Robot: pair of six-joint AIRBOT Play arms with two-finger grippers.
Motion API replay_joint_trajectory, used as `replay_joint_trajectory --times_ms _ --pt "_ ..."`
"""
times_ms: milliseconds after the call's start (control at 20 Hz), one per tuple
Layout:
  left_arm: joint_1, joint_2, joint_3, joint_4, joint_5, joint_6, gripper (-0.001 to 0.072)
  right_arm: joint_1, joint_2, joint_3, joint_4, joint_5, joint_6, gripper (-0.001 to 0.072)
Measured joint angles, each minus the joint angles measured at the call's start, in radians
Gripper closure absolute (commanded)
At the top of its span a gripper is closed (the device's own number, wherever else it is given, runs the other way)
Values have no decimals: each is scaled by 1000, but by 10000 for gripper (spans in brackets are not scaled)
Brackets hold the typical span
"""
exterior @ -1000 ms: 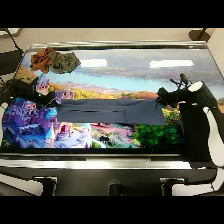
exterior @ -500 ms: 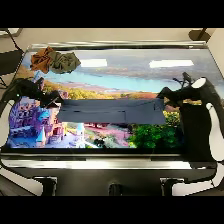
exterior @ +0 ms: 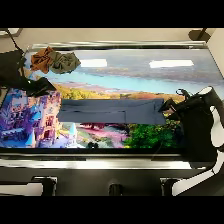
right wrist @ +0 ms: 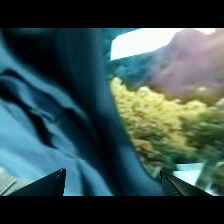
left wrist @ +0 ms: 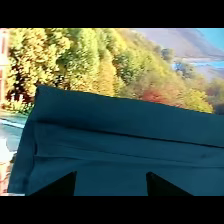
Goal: Fold the shirts.
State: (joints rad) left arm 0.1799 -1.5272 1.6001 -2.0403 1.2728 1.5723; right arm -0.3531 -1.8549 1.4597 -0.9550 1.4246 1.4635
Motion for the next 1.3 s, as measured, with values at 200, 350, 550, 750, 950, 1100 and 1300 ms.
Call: replay_joint_trajectory --times_ms 200,350,550,750,950,1100,1300 --pt "-75 109 0 -1 2 2 173 61 -32 1 96 -49 -27 180" --pt "-143 146 -5 2 -2 1 335 113 -42 -3 99 -108 -40 676" --pt "-291 146 -91 2 -27 18 679 157 30 0 134 -109 -34 678" --pt "-515 67 -214 -14 -159 40 680 197 202 0 74 -76 25 678" --pt "-676 -103 -159 -30 -235 13 680 240 388 0 -14 -5 121 678" --pt "-729 -228 -51 -93 -257 -27 679 257 517 0 -53 74 181 678" --pt "-753 -353 47 -183 -267 -101 679 263 662 0 -87 161 255 678"
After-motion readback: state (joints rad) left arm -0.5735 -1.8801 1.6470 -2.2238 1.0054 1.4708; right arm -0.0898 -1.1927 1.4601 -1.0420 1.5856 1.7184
